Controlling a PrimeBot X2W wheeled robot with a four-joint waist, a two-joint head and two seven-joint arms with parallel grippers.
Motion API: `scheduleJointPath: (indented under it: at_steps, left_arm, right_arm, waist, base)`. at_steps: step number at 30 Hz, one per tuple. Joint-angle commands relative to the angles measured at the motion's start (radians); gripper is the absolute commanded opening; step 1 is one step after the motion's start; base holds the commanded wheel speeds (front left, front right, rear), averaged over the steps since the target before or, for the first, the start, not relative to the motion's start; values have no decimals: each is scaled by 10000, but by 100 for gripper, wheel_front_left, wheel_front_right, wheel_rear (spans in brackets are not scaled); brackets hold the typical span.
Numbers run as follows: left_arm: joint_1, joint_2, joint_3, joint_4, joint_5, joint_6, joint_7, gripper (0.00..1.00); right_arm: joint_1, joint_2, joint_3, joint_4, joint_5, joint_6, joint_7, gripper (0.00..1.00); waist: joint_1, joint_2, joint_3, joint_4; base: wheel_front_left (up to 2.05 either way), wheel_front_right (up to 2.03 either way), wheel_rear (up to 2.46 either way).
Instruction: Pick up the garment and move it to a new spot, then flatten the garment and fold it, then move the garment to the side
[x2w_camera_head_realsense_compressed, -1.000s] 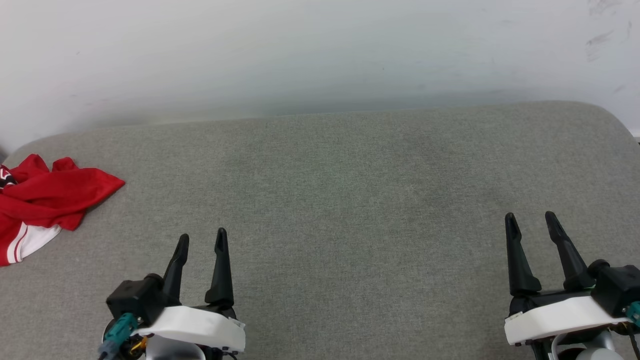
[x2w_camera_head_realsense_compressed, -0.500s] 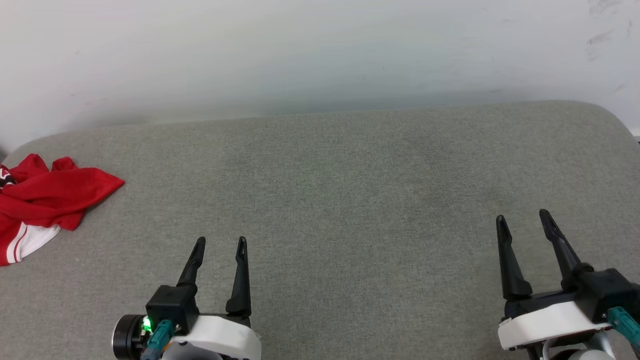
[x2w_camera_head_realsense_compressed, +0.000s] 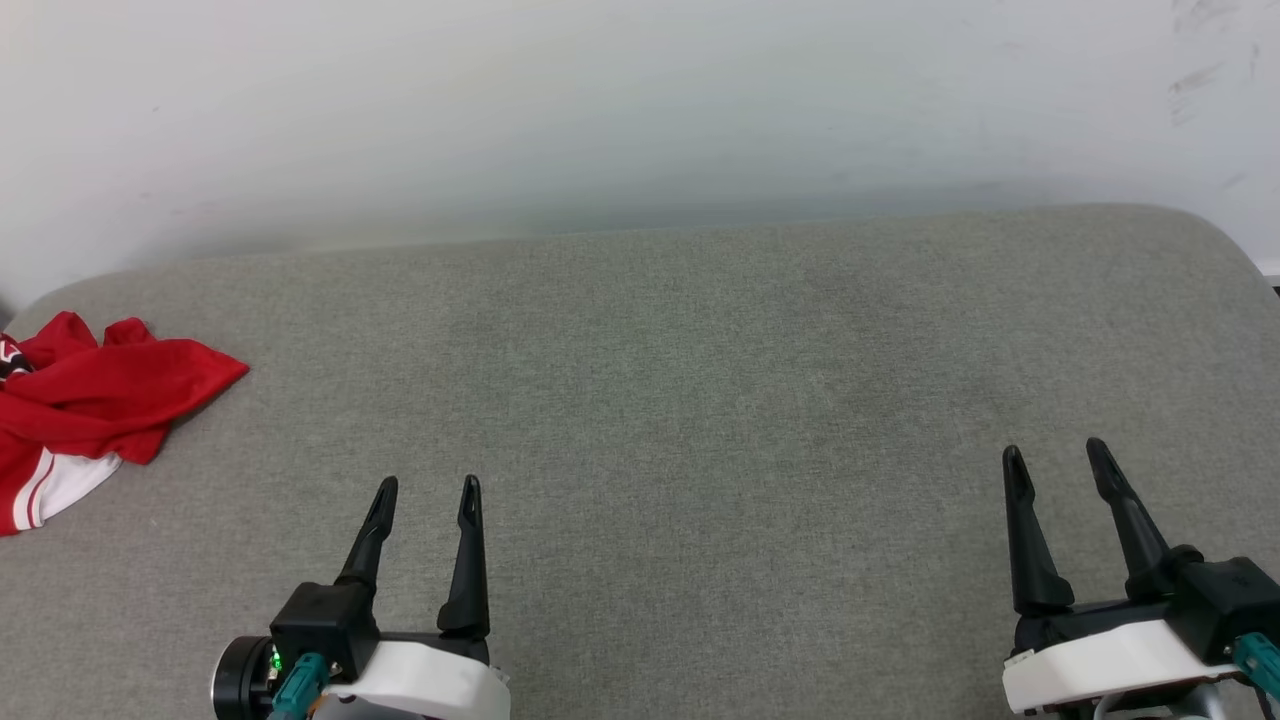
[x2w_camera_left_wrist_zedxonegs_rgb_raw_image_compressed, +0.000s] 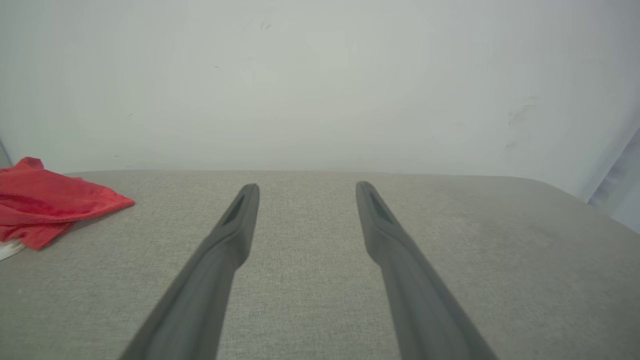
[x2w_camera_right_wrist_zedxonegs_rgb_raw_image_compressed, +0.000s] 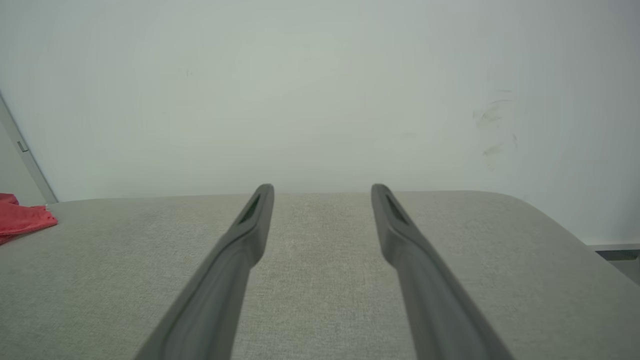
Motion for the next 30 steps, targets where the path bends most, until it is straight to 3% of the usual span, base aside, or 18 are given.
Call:
scheduleJointPath:
  at_steps: [1, 16, 24, 30]
  left_arm:
    - [99, -63, 75, -37, 220, -123, -85, 100]
    - [316, -298, 492, 224, 1180, -924, -357, 100]
    - [217, -304, 418, 327, 1022, -957, -364, 100]
    - [100, -303, 484, 349, 1003, -932, -364, 100]
  right_arm:
    - [72, -9, 17, 54, 60, -3, -95, 100]
    - [99, -9, 98, 325, 623, -3, -354, 100]
    - [165, -9, 141, 355, 864, -3, -360, 100]
    - [187, -7, 321, 355, 763, -3, -360, 100]
  waist:
    - [0, 0, -17, 0]
    - [0, 0, -27, -26]
    - [0, 0, 63, 245]
    - [0, 0, 120, 840]
  base:
    - [0, 0, 0]
    - [0, 0, 0]
    - [0, 0, 0]
    - [0, 0, 0]
